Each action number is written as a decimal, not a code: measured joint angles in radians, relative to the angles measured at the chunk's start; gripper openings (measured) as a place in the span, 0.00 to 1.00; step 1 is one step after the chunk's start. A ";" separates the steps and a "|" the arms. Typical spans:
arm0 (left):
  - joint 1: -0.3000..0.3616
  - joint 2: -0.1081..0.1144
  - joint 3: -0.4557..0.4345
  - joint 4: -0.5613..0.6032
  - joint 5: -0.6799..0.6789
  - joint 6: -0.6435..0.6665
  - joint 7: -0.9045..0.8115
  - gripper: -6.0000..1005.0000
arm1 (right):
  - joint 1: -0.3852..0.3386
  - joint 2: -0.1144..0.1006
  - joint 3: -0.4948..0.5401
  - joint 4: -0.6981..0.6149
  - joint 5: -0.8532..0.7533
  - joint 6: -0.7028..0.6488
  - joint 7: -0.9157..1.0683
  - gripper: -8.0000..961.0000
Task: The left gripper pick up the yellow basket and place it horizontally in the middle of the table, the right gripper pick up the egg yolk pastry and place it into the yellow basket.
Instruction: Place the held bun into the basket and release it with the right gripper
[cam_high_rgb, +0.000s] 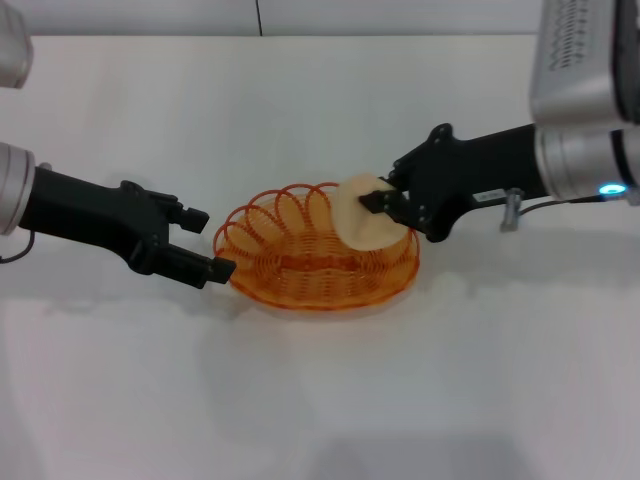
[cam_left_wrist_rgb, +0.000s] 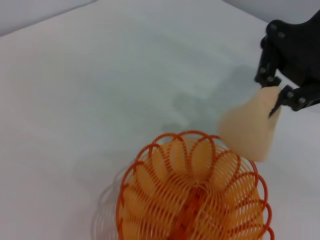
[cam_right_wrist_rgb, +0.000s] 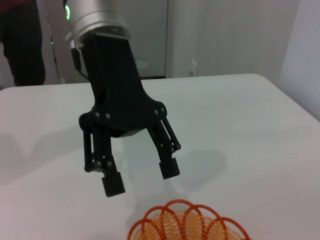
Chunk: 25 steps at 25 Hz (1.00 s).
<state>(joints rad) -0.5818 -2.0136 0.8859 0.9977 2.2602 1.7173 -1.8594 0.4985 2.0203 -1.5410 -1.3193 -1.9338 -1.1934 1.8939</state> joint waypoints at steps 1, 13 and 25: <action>0.003 0.000 0.000 0.003 0.001 0.003 0.000 0.88 | 0.007 0.000 -0.010 0.008 0.000 0.014 0.002 0.07; 0.004 -0.001 -0.006 0.007 0.001 0.000 0.003 0.88 | 0.052 0.003 -0.072 0.087 0.010 0.089 0.005 0.06; 0.011 -0.001 -0.005 0.007 -0.006 -0.013 0.005 0.88 | 0.045 0.002 -0.066 0.088 0.028 0.100 0.004 0.22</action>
<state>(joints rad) -0.5708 -2.0141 0.8804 1.0048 2.2546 1.7042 -1.8545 0.5439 2.0225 -1.6068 -1.2313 -1.9057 -1.0937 1.8978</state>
